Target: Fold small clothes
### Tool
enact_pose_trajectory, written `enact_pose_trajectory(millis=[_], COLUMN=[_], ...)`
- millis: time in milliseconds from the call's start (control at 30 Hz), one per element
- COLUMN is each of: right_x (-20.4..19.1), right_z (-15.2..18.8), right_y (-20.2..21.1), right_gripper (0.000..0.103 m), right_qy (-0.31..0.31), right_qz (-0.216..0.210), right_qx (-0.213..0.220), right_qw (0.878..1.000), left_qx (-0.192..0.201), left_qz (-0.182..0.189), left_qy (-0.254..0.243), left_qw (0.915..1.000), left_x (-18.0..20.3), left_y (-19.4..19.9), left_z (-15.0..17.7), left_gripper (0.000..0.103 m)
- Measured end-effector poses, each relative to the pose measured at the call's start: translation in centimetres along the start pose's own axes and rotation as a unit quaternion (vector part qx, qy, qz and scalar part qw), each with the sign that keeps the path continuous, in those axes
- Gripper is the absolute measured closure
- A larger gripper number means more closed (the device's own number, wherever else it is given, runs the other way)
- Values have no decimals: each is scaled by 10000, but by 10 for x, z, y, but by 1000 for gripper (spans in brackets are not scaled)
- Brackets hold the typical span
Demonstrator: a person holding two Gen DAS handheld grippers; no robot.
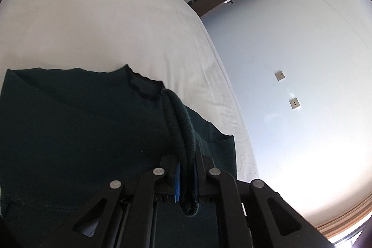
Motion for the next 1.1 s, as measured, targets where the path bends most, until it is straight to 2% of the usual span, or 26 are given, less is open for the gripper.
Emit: enact_pose_trajectory(millis=[167, 300, 433, 533, 700, 900, 1000, 1100], right_x=[2, -4, -4, -4, -7, -9, -13, -6], right_z=[-11, -20, -39, -49, -41, -69, -72, -64], right_y=[-7, -8, 11, 18, 15, 16, 10, -2], right_gripper=[40, 40, 40, 39, 39, 38, 38, 39], right_qy=[-341, -817, -1188, -1234, -1103, -950, -794, -513], right_qz=[-246, -659, -755, -733, -523, -441, -400, -99], right_qx=[80, 127, 396, 549, 291, 586, 488, 237], right_qw=[9991, 9944, 9893, 9881, 9921, 9928, 9948, 9984], left_qx=[113, 155, 127, 127, 122, 285, 236, 157], left_qz=[-256, -260, -397, -427, -459, -445, -564, -659], left_qy=[353, 276, 208, 274, 293, 177, 127, 228], left_qw=[9990, 9992, 9989, 9986, 9984, 9984, 9980, 9974], left_x=[-58, -68, -77, -85, -90, -86, -92, -109], left_y=[9, 9, 1, -2, -3, 12, 8, 3], left_z=[2, 6, 6, 7, 9, 1, 3, 14], left_gripper=[96, 96, 96, 96, 96, 96, 96, 96])
Point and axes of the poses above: each gripper's, at about its wrist camera, not at the fingertips, and y roughly against the way its jaws point, x to its right, z to its underside, the point moved 10 cm from there along -y, roughly the way its jaws point, and after that the axes turned 3 degrees about -z, right-handed, at the moved point
